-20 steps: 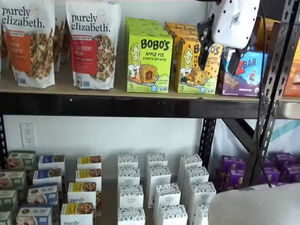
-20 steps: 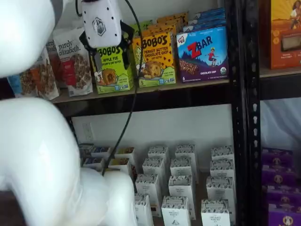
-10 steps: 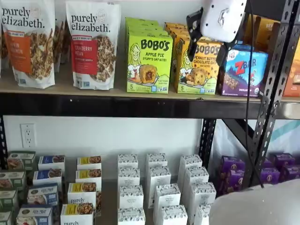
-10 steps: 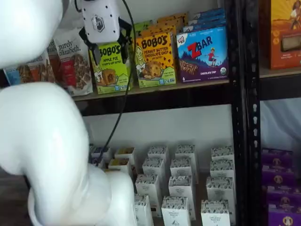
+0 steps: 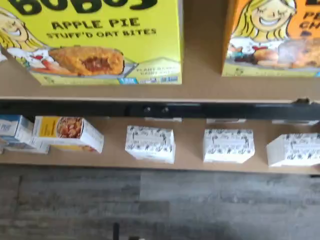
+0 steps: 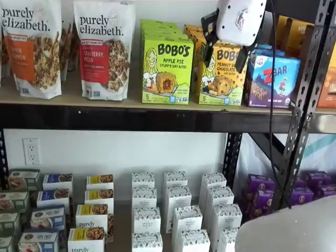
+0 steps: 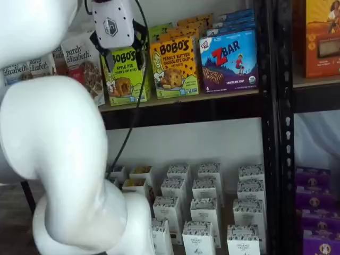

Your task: Pick the green box on the top shelf, the fourth from the left

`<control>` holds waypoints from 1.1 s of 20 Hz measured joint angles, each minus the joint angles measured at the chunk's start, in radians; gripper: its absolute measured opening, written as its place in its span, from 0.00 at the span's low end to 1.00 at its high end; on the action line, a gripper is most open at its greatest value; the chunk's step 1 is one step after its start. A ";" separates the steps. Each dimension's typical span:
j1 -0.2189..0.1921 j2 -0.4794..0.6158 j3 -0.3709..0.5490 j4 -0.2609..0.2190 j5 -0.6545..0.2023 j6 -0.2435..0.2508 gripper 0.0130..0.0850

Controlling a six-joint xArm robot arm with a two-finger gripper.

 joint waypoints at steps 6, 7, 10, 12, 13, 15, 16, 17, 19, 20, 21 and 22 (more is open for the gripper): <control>0.015 0.028 -0.014 -0.052 -0.047 0.011 1.00; 0.010 0.032 -0.017 -0.049 -0.057 0.006 1.00; -0.006 0.045 -0.030 -0.031 -0.087 -0.010 1.00; -0.007 0.056 -0.040 -0.026 -0.105 -0.013 1.00; -0.007 0.063 -0.046 -0.024 -0.112 -0.014 1.00; -0.004 0.081 -0.063 -0.019 -0.116 -0.011 1.00; 0.001 0.093 -0.074 -0.017 -0.113 -0.007 1.00; 0.006 0.105 -0.084 -0.017 -0.110 -0.003 1.00; 0.009 0.122 -0.096 -0.003 -0.116 0.000 1.00; 0.012 0.128 -0.101 0.000 -0.119 0.002 1.00; 0.017 0.136 -0.107 0.000 -0.118 0.007 1.00; 0.022 0.144 -0.113 -0.001 -0.117 0.012 1.00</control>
